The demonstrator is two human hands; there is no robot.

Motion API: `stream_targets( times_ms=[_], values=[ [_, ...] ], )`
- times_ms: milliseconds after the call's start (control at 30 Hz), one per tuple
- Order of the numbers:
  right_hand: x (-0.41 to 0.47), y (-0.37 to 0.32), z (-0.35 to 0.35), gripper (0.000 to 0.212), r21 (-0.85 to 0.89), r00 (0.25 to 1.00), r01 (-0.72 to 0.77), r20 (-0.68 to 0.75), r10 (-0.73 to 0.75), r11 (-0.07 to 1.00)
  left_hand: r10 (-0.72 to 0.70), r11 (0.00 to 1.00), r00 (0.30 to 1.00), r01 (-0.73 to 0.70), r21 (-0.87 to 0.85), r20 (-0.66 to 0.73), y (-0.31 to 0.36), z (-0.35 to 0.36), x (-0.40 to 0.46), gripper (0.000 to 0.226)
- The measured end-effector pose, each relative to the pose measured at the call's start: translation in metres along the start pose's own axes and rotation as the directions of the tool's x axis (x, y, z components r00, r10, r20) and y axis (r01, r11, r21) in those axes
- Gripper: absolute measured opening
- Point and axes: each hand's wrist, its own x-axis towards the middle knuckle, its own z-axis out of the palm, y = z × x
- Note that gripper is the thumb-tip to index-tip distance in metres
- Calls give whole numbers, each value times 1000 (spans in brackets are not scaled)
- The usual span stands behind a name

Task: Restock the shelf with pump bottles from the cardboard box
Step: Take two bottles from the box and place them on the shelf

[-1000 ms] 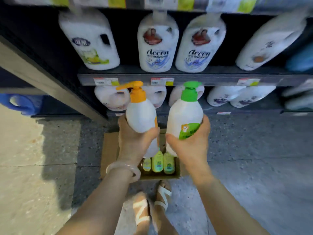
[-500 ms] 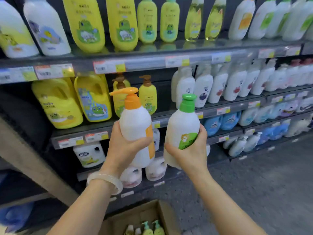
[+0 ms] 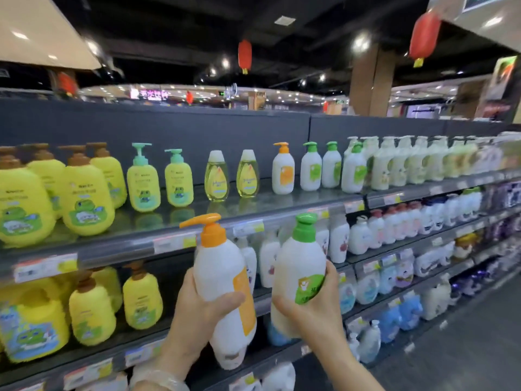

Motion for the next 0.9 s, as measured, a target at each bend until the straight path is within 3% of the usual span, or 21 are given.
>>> stream_targets(
  times_ms=[233,367,600,767,900],
  values=[
    [88,21,-88,114,-9,1000,1,-28,-2,1000,15,1000,999,-15,-12,42,-4,120,55,92],
    [132,30,-112,105,15,999,-3,-39,3,1000,43,999,997,-43,-6,64,-1,159,89,92],
    [208,33,-114,95,12,998,52,-44,-52,999,150,988,985,-147,-43,81,7,191,165,91],
    [270,31,-99,97,1,995,80,-53,-80,997,211,974,972,-200,-107,104,19,204,229,71],
    [313,28,-93,95,11,988,137,-76,-136,991,248,965,962,-235,-120,113,23,208,274,92]
  ],
)
